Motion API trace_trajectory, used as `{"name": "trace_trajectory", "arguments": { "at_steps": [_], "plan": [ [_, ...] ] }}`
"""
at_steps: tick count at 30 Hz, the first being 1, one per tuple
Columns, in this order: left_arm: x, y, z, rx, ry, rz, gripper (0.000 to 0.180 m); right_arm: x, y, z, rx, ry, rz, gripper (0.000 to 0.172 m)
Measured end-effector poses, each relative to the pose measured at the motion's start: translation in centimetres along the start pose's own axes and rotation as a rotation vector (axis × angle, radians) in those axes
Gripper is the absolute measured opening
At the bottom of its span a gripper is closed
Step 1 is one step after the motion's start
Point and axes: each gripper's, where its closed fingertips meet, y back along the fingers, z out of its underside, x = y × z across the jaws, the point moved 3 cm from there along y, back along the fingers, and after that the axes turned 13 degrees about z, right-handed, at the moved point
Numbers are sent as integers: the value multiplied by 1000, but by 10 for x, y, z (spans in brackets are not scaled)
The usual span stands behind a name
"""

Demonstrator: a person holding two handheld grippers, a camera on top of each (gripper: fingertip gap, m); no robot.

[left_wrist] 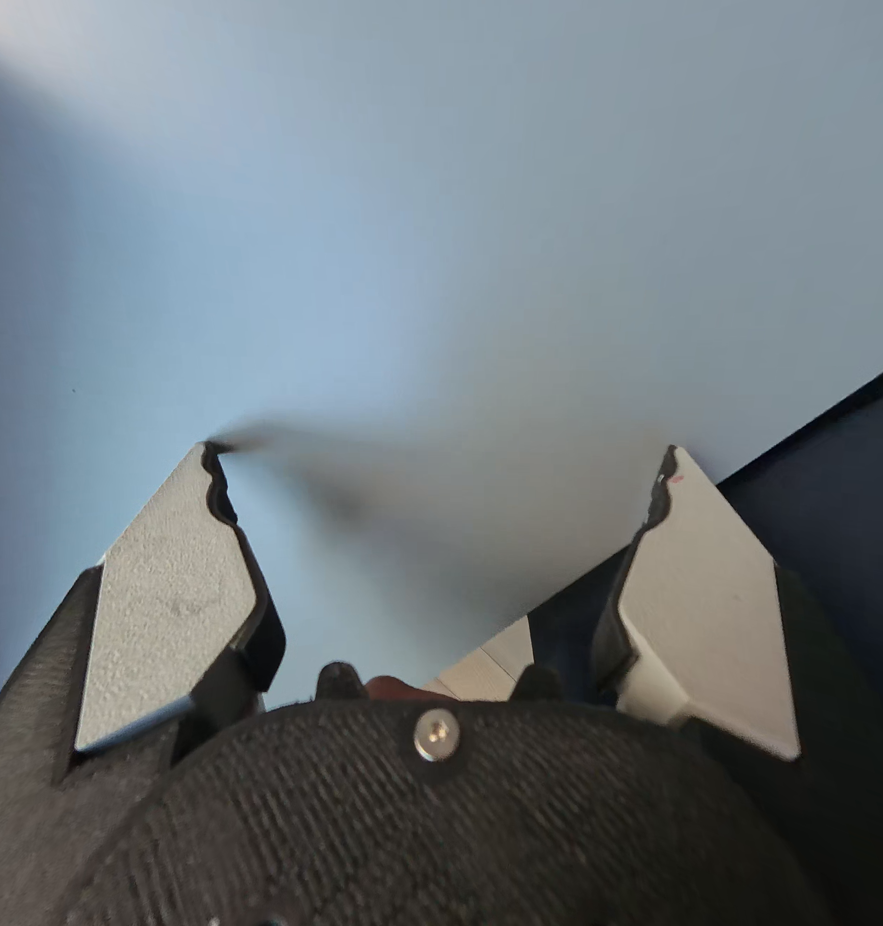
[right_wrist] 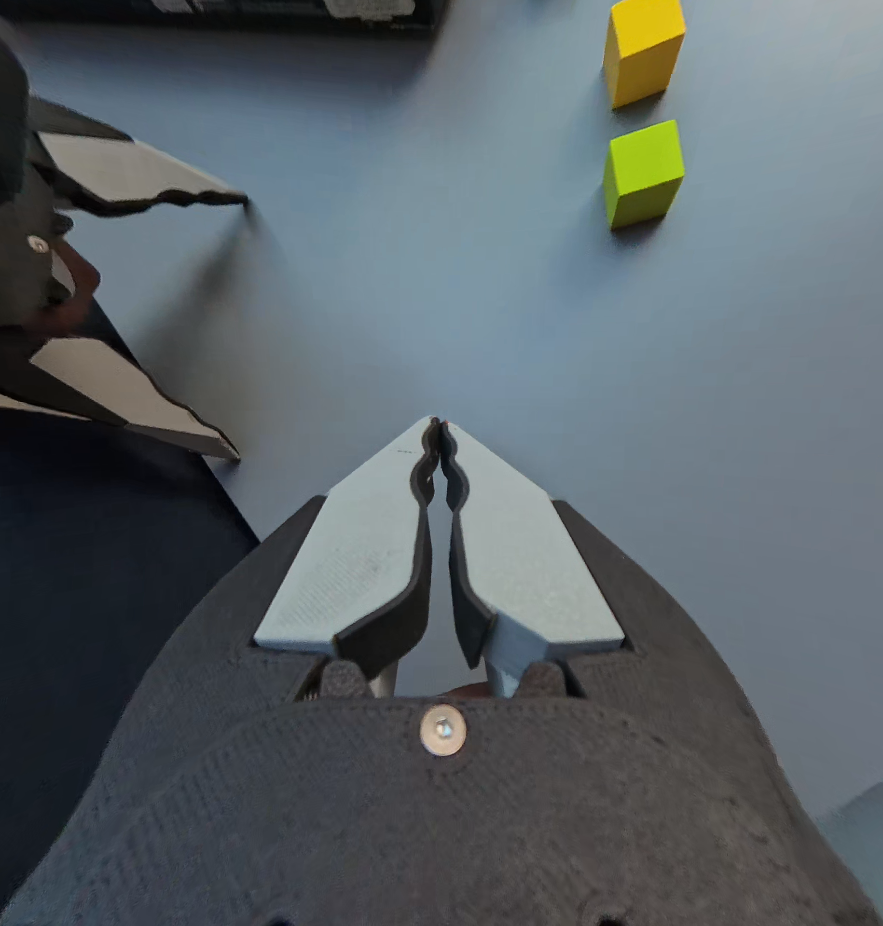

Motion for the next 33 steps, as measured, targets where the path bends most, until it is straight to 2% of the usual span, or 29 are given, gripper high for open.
{"name": "trace_trajectory", "arguments": {
  "at_steps": [3,8,14,24,33],
  "plan": [
    [0,-1,-4,11,-52,15,160,-17,8,16,-52,39,75,0],
    [0,-2,-7,31,-112,33,160,-30,21,30,-88,0,141,0],
    [0,-1,-2,47,-164,51,160,-13,26,14,-55,-43,249,0],
    [0,0,-1,8,-120,37,160,1,-9,-21,-25,54,151,3],
    [3,-1,-1,-2,-46,15,160,7,-20,-3,-56,37,93,9]
  ]
}}
